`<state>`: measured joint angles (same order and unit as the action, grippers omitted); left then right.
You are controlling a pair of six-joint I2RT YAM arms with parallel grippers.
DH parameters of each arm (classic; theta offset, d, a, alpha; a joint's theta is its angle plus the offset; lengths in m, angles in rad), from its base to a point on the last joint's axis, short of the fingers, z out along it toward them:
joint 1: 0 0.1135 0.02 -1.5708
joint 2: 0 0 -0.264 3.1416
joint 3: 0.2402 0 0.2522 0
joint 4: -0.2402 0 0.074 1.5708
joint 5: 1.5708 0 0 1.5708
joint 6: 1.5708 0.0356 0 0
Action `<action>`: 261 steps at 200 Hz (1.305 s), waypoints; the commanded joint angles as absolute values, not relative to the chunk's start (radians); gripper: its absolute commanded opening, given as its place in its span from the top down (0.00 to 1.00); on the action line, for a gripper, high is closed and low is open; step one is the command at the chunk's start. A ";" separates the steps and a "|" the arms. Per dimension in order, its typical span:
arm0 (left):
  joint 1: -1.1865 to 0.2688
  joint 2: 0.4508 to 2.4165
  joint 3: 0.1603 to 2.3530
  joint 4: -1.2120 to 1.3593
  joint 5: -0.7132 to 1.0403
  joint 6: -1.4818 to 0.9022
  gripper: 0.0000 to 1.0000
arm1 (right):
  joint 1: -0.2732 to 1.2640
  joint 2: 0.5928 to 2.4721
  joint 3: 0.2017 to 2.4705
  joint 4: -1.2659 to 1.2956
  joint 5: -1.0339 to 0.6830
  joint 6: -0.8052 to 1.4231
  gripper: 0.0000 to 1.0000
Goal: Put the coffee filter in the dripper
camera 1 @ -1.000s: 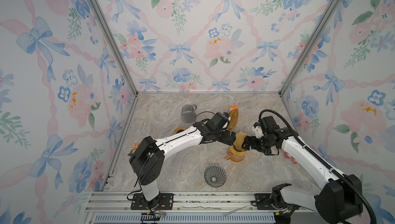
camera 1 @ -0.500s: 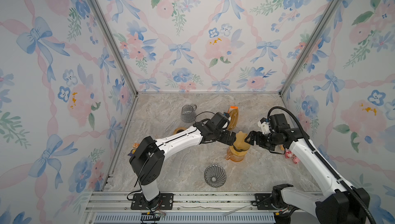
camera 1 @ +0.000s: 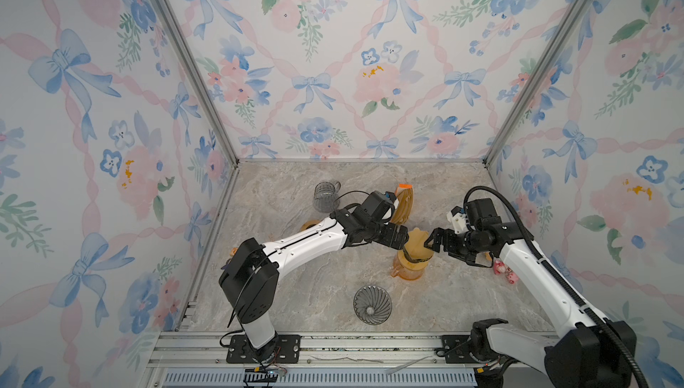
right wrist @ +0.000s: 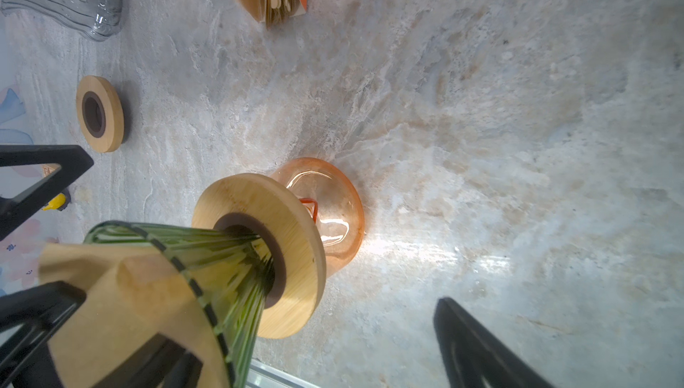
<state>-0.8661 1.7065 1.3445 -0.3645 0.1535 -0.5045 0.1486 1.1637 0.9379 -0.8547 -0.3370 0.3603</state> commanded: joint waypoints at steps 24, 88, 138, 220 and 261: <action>-0.852 1.721 1.342 -0.362 0.135 -0.498 0.02 | 0.132 1.170 0.916 -0.844 -0.349 0.373 0.04; -0.852 1.739 1.340 -0.362 0.134 -0.500 0.02 | 0.129 1.173 0.885 -0.841 -0.347 0.373 0.04; -0.852 1.729 1.341 -0.362 0.139 -0.505 0.02 | 0.129 1.148 0.889 -0.838 -0.371 0.373 0.04; -0.853 1.691 1.358 -0.362 0.174 -0.511 0.02 | 0.130 1.092 0.957 -0.861 -0.428 0.363 0.04; -0.859 1.678 1.366 -0.357 0.198 -0.515 0.02 | 0.136 1.103 0.944 -0.863 -0.412 0.359 0.04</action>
